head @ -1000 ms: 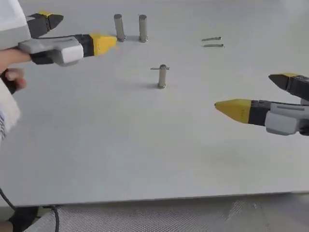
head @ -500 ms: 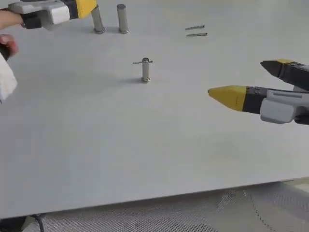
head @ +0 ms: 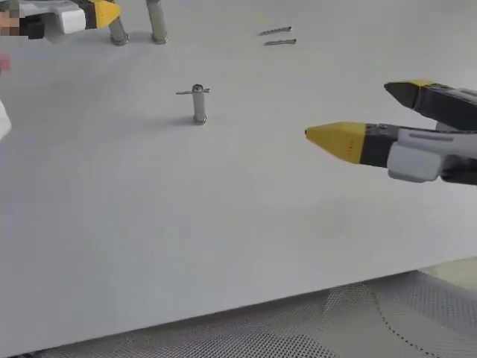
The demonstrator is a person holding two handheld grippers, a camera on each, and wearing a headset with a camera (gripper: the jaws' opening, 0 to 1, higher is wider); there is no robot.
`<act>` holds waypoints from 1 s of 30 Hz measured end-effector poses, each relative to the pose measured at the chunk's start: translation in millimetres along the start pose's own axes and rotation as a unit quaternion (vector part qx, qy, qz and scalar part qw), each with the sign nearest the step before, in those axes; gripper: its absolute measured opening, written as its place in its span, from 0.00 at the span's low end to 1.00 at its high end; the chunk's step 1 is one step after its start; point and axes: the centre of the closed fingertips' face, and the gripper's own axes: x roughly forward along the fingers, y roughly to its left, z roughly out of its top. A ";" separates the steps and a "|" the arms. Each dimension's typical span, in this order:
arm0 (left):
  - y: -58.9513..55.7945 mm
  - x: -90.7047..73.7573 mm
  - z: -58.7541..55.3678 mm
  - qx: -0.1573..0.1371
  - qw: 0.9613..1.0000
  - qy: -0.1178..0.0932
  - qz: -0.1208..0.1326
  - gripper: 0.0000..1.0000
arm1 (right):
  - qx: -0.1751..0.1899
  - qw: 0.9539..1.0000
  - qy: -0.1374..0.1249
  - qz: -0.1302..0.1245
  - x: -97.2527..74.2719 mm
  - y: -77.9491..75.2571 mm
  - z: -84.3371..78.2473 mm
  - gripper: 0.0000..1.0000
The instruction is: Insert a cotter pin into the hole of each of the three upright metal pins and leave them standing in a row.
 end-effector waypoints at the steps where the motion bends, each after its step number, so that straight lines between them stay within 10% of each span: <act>1: 0.7 1.9 -1.4 0.004 1.000 0.003 0.000 0.45 | 0.000 1.000 0.002 -0.001 0.1 -0.7 -1.3 0.90; 7: -3.0 17.3 -16.6 0.044 0.998 0.041 0.000 0.46 | 0.007 1.000 0.009 -0.003 1.8 -3.0 -11.5 0.89; 30: 3.1 41.6 -13.3 0.042 0.998 0.030 0.020 0.10 | 0.009 1.000 0.021 -0.010 5.3 -7.9 -18.7 0.85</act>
